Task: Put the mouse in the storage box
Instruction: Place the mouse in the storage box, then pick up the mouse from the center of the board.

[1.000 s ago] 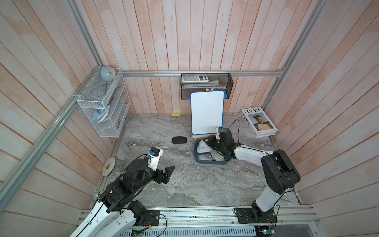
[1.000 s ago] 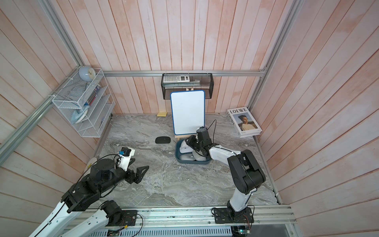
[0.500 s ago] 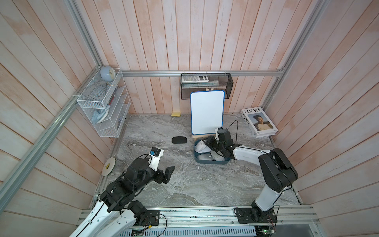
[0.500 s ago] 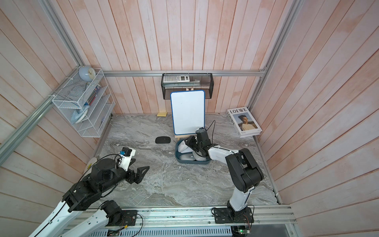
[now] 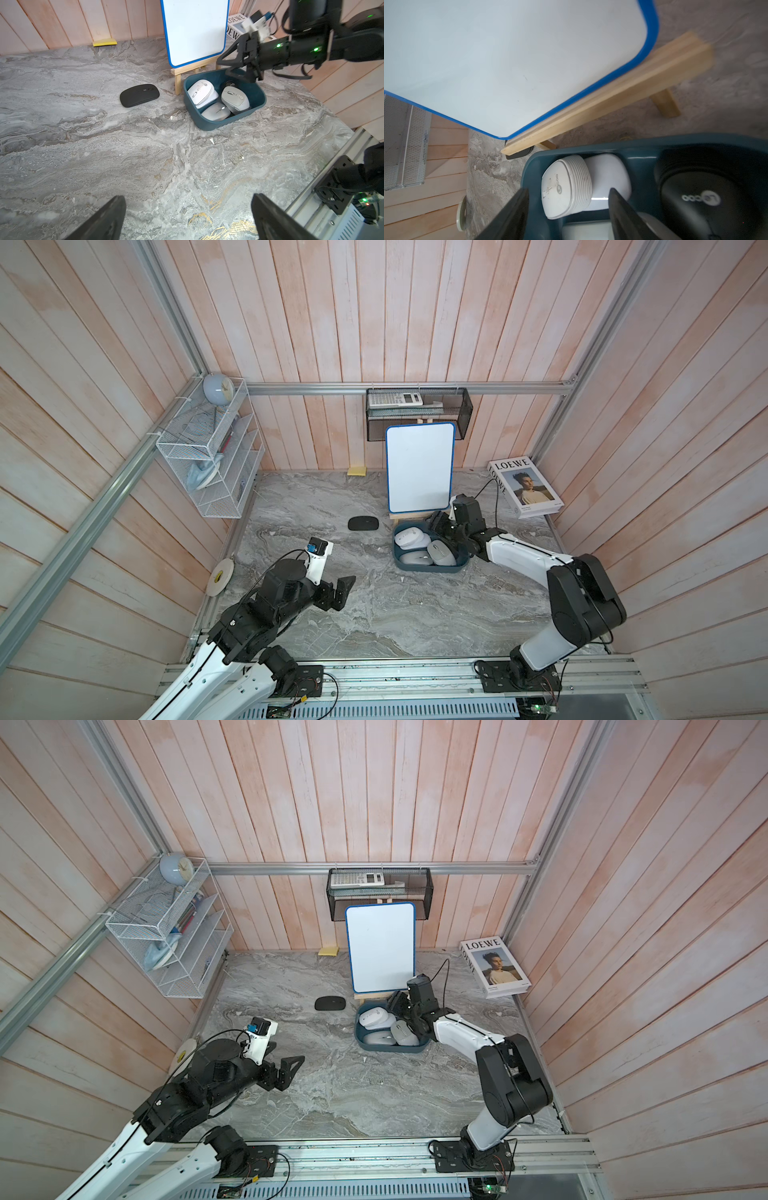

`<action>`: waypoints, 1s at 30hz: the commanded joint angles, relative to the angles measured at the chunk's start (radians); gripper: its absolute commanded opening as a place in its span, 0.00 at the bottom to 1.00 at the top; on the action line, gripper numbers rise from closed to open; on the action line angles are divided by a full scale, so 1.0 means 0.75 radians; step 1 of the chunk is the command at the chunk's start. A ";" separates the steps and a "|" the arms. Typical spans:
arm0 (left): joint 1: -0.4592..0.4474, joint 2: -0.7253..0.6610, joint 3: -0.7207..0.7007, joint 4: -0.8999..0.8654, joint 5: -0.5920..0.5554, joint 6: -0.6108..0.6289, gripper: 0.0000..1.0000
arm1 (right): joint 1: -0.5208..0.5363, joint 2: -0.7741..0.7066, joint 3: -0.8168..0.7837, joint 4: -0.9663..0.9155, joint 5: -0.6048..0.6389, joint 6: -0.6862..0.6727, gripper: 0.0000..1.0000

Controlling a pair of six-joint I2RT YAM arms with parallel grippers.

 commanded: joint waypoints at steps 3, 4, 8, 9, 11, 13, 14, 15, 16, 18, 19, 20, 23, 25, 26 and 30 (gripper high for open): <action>0.016 0.251 0.051 -0.026 -0.140 -0.053 1.00 | -0.014 -0.191 -0.016 -0.168 0.016 -0.196 0.64; 0.036 0.330 0.079 -0.030 -0.131 -0.048 1.00 | -0.014 -0.230 -0.021 -0.195 0.006 -0.225 0.65; 0.174 0.658 0.222 -0.007 0.167 0.140 1.00 | -0.013 -0.388 -0.061 -0.310 -0.013 -0.318 0.65; 0.201 0.728 0.245 0.013 0.216 0.194 1.00 | -0.012 -0.429 -0.078 -0.323 -0.015 -0.333 0.65; 0.246 0.879 0.302 0.049 0.249 0.294 1.00 | -0.013 -0.523 -0.125 -0.332 -0.011 -0.347 0.65; 0.301 1.021 0.363 0.075 0.295 0.364 1.00 | -0.014 -0.603 -0.170 -0.335 -0.004 -0.341 0.66; 0.325 1.087 0.405 0.084 0.301 0.408 1.00 | -0.014 -0.645 -0.184 -0.342 -0.004 -0.340 0.66; 0.343 1.132 0.443 0.095 0.303 0.450 1.00 | -0.014 -0.677 -0.190 -0.355 -0.002 -0.339 0.66; 0.364 1.189 0.476 0.118 0.305 0.503 1.00 | -0.014 -0.708 -0.196 -0.374 0.000 -0.339 0.67; 0.391 1.296 0.538 0.155 0.276 0.646 1.00 | -0.015 -0.752 -0.197 -0.394 -0.015 -0.324 0.67; 0.395 1.360 0.588 0.155 0.226 0.732 1.00 | -0.014 -0.771 -0.197 -0.398 -0.031 -0.311 0.67; 0.396 1.427 0.648 0.136 0.183 0.798 1.00 | -0.014 -0.789 -0.193 -0.399 -0.050 -0.297 0.68; 0.430 1.603 0.827 0.016 0.181 0.939 1.00 | -0.014 -0.816 -0.172 -0.429 -0.094 -0.269 0.68; 0.456 1.710 0.939 -0.070 0.234 1.034 1.00 | -0.014 -0.823 -0.158 -0.454 -0.116 -0.264 0.68; 0.468 1.763 0.994 -0.115 0.274 1.106 1.00 | -0.012 -0.824 -0.154 -0.465 -0.116 -0.258 0.68; 0.501 1.888 1.167 -0.210 0.320 1.282 1.00 | -0.013 -0.783 -0.132 -0.523 -0.130 -0.271 0.68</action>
